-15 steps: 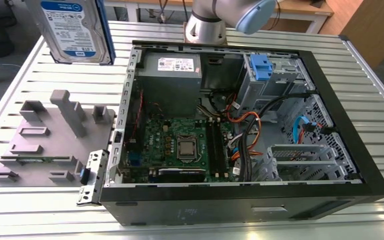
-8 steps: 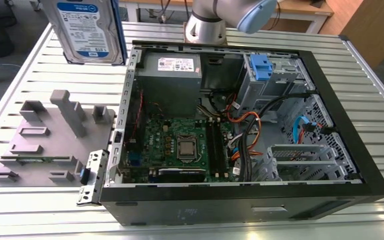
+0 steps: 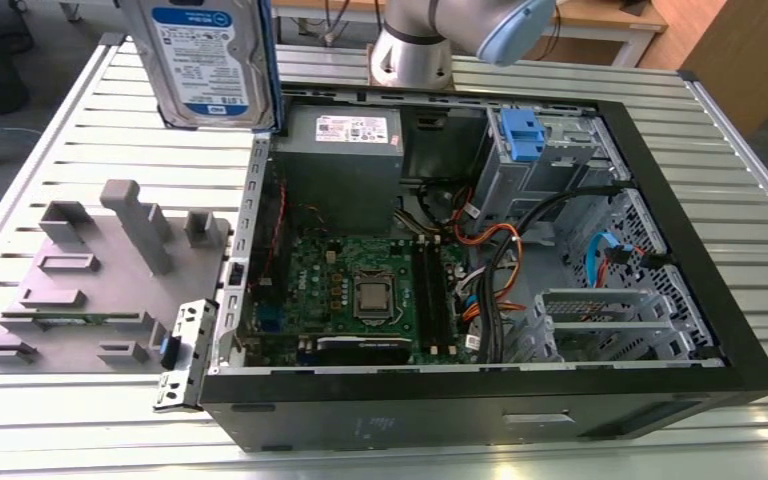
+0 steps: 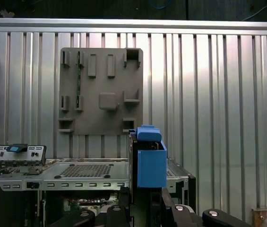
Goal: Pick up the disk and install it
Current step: 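Pick up the disk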
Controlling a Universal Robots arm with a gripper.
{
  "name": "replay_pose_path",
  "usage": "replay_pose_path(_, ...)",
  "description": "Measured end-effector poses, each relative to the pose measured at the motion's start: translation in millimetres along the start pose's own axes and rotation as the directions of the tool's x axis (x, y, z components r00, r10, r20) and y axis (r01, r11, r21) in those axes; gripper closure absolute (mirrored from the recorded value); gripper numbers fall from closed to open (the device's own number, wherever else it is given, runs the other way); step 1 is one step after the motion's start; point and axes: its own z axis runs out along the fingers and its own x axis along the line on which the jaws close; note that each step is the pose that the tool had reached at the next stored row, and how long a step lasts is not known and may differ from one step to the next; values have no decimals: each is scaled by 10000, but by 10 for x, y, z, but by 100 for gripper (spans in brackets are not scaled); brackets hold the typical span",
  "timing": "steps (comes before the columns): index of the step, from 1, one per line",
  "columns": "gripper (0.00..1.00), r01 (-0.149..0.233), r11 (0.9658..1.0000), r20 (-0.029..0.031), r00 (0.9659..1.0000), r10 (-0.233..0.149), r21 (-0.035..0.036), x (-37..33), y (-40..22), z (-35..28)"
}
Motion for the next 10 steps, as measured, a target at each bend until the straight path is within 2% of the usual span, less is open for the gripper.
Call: replay_pose_path(10,65,0,10000,1,10000,0,1,-7,-347,-8)
